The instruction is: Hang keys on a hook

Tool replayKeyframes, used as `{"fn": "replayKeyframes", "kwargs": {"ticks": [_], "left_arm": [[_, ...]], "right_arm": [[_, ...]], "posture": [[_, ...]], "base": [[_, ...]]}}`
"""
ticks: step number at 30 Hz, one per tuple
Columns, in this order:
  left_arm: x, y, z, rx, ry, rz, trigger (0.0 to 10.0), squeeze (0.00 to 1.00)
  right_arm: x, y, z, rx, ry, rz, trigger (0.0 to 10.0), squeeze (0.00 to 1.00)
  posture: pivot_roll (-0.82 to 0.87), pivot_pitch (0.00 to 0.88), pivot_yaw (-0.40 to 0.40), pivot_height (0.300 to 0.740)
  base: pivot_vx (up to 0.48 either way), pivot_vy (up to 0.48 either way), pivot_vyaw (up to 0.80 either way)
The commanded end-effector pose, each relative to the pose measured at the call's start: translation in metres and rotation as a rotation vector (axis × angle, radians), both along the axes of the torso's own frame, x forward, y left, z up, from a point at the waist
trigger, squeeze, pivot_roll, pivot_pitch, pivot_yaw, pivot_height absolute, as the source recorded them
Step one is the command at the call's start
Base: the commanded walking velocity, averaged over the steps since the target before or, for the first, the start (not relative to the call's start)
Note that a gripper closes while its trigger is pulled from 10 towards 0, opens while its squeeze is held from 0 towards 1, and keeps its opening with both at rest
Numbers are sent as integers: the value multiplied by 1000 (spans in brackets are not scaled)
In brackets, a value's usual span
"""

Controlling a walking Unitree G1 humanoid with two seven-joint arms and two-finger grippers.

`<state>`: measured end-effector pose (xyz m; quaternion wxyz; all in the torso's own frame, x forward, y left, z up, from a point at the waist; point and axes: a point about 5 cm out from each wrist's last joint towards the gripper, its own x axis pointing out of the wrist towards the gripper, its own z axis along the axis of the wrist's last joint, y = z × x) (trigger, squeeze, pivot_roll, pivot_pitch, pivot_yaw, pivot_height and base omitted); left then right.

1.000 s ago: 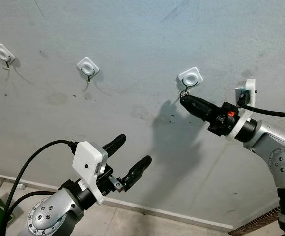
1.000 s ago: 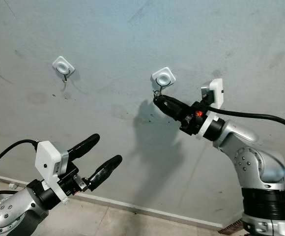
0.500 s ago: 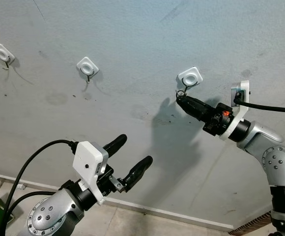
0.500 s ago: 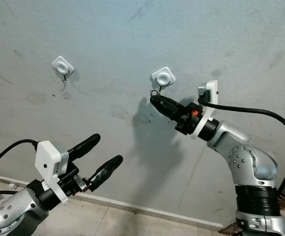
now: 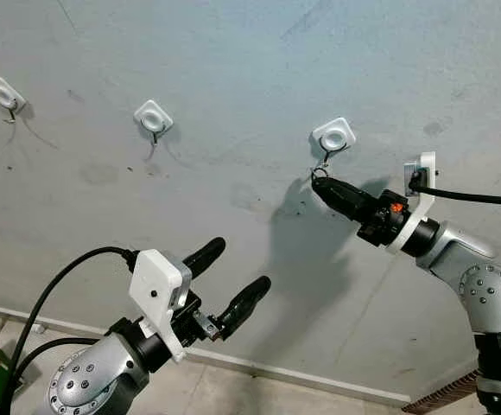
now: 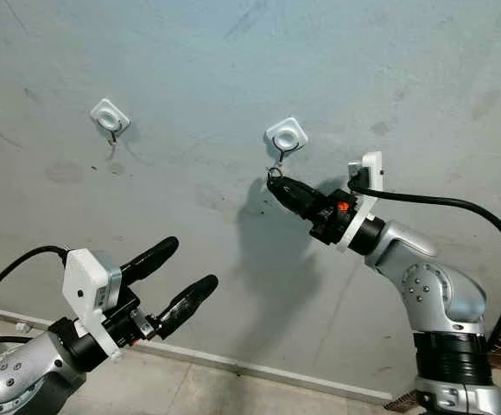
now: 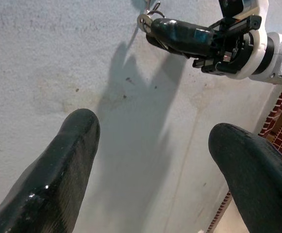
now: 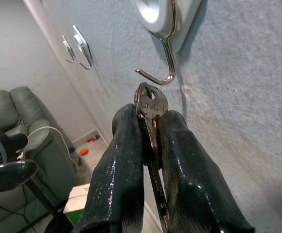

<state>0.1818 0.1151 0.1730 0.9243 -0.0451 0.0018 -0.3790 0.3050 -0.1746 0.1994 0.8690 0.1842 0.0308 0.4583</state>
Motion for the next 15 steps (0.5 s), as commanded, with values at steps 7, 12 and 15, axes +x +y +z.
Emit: {"fn": "replayKeyframes", "kwargs": {"ticks": [7, 12, 15], "left_arm": [[-2, 1, 2, 14, -7, -4, 10000, 0], [-2, 0, 2, 12, -5, -5, 10000, 0], [-2, 0, 2, 12, -5, -5, 10000, 0]], "right_arm": [[-5, -2, 8, 22, -28, 16, 10000, 0], [-8, -5, 5, 11, -16, 19, 10000, 0], [-9, -5, 2, 11, 8, 17, 10000, 0]], "posture": [[59, 42, 14, 740], [56, 43, 13, 740], [56, 43, 13, 740]], "base": [[0, 0, 0], [0, 0, 0], [0, 0, 0]]}}
